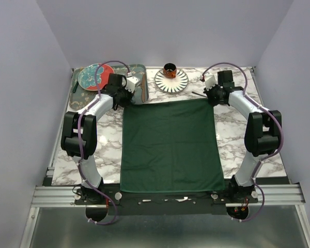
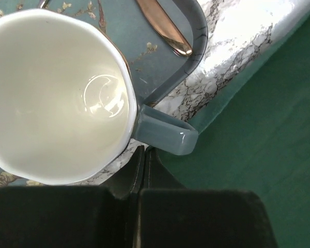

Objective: Fold the napkin into a case and place the utensils inside
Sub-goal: Flatten out the crumpled napkin at the center of the board, then fold and flatten the napkin at the center of the board.

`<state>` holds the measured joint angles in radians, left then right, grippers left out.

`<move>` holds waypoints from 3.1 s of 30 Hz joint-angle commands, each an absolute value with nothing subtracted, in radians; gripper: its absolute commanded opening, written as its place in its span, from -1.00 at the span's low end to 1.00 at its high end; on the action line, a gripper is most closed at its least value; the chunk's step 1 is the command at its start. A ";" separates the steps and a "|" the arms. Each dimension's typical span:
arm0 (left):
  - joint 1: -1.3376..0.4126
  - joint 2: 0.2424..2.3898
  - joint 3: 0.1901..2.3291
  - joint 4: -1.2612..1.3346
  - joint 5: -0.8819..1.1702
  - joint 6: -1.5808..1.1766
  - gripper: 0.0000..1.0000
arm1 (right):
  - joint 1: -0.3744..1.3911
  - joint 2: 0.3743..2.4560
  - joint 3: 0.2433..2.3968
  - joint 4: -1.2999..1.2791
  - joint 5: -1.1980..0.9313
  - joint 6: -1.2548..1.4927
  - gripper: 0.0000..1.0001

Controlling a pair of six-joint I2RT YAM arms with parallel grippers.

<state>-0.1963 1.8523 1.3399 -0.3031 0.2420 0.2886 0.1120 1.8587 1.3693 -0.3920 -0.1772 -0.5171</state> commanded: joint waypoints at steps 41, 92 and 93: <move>-0.152 1.475 1.264 -0.558 0.414 0.528 -1.00 | 0.081 1.560 1.332 -0.647 -0.348 -0.761 -0.99; -0.492 1.003 0.588 -0.735 0.313 0.836 -0.98 | 0.235 1.060 0.580 -0.790 -0.319 -1.197 -0.81; -0.494 1.003 0.583 -0.729 0.310 0.836 -0.95 | 0.236 1.063 0.578 -0.788 -0.319 -1.197 -0.80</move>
<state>-0.4702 0.9909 0.5972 -0.7353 0.3248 0.8406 0.2161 1.0431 0.5884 -0.7906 -0.3332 -1.1904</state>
